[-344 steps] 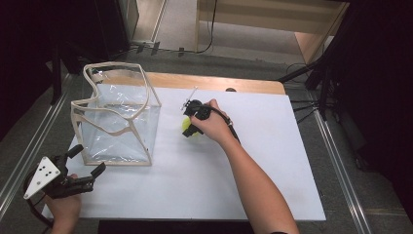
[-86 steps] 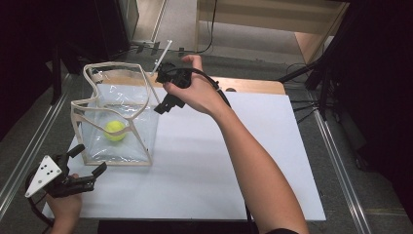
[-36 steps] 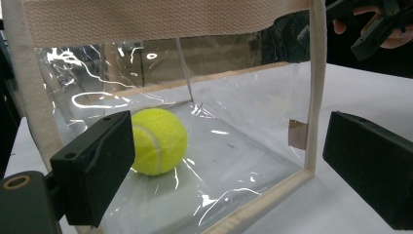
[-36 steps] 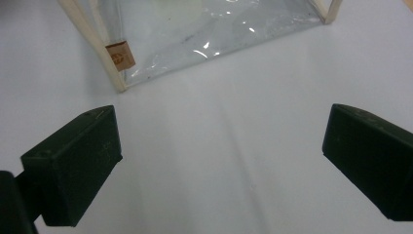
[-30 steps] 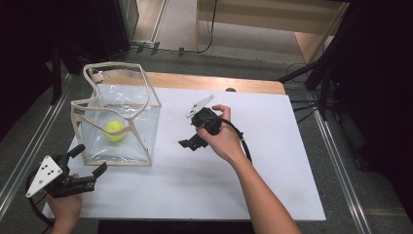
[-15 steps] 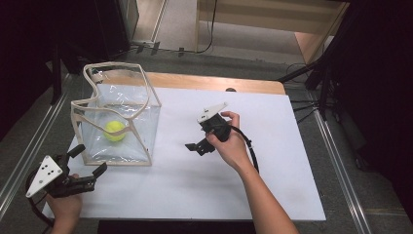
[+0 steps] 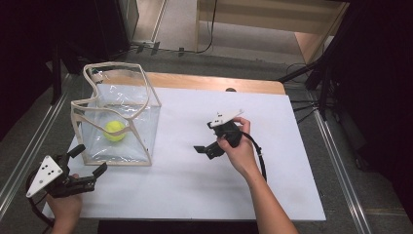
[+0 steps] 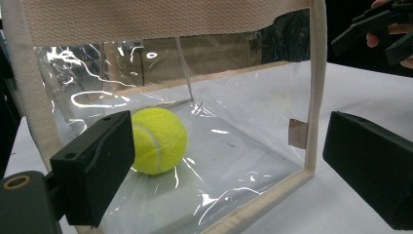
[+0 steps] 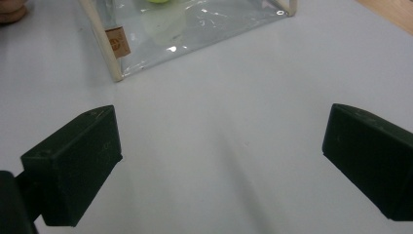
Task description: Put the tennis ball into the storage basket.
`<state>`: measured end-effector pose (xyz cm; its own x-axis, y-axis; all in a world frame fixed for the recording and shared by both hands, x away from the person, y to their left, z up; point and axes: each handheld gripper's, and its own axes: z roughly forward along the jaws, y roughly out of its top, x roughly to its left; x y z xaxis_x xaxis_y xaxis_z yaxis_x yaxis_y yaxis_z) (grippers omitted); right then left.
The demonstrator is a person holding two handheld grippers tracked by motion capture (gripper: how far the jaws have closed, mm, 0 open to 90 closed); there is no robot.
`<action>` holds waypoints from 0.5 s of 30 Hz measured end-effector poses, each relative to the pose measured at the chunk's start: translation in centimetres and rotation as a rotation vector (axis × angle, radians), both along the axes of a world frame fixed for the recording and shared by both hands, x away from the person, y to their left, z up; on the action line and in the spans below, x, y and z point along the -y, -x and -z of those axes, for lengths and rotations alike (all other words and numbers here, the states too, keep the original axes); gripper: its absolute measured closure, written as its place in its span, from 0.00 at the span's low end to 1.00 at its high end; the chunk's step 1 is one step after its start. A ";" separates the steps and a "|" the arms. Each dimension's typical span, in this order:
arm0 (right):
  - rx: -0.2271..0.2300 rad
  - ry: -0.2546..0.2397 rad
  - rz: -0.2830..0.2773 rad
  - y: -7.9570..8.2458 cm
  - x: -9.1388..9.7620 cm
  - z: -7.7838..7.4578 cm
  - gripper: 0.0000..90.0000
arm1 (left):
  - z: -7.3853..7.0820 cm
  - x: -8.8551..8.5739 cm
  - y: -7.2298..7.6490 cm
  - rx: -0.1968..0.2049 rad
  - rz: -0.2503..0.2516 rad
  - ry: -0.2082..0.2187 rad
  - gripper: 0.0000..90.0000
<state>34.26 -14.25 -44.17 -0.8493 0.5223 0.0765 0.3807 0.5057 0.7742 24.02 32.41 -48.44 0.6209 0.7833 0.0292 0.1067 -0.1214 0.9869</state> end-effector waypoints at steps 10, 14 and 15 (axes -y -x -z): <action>0.002 -0.014 0.045 1.0 2.0 0.8 0.00 | 0.0 0.1 0.0 0.000 0.001 0.000 0.06; 0.007 -0.026 0.066 1.6 3.1 1.4 0.00 | 0.0 0.1 0.0 -0.001 0.000 -0.003 0.06; 0.007 -0.026 0.066 1.6 3.1 1.4 0.00 | 0.0 0.1 0.0 -0.001 0.000 -0.004 0.06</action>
<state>32.69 -17.31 -45.52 -0.8139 0.5748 0.0845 0.4067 0.4597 0.7895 23.99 32.35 -48.45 0.6211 0.7831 0.0313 0.1081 -0.1252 0.9862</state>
